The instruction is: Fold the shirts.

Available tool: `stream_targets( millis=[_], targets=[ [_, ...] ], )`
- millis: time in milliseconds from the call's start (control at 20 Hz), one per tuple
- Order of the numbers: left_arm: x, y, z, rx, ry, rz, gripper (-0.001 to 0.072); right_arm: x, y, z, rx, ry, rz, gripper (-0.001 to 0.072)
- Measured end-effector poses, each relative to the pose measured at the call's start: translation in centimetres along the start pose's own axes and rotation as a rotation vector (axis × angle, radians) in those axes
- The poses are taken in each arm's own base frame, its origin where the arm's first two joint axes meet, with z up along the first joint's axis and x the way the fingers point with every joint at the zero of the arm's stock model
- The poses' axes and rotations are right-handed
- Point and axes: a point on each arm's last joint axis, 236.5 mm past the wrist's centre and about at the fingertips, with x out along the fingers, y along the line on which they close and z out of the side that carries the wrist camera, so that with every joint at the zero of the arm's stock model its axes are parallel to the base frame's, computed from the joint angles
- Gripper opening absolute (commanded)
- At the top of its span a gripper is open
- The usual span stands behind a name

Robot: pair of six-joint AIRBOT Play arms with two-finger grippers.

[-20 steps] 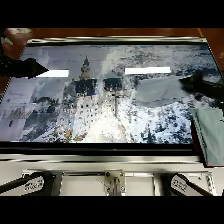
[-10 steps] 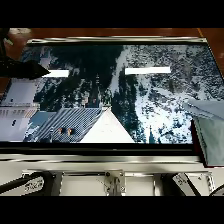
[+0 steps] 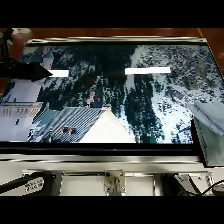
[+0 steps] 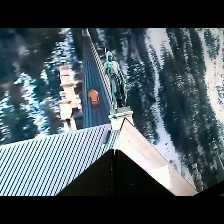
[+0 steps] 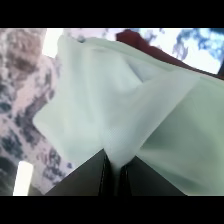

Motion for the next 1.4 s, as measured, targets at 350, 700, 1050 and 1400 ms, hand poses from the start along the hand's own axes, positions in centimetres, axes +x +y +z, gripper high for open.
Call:
stream_targets(
  millis=[350,700,1050,1400],
  targets=[
    [0.4,-0.9,-0.3,0.011,0.014,-0.015,0.0041,2.5,-8.0,-5.4,0.099,0.142,-0.244,0.0075],
    [0.7,-1.5,-0.5,0.007,0.021,-0.023,0.004,2.7,-11.3,-7.3,0.113,0.182,-0.359,0.0608],
    [3.1,-2.4,-3.4,0.121,0.14,0.105,0.0049,-0.1,5.4,-0.1,-0.169,-0.056,0.032,0.0607],
    [6.7,-3.3,-8.1,0.278,0.317,0.354,0.0688,0.5,19.8,-13.3,-0.797,0.15,0.172,0.0684]
  ],
)
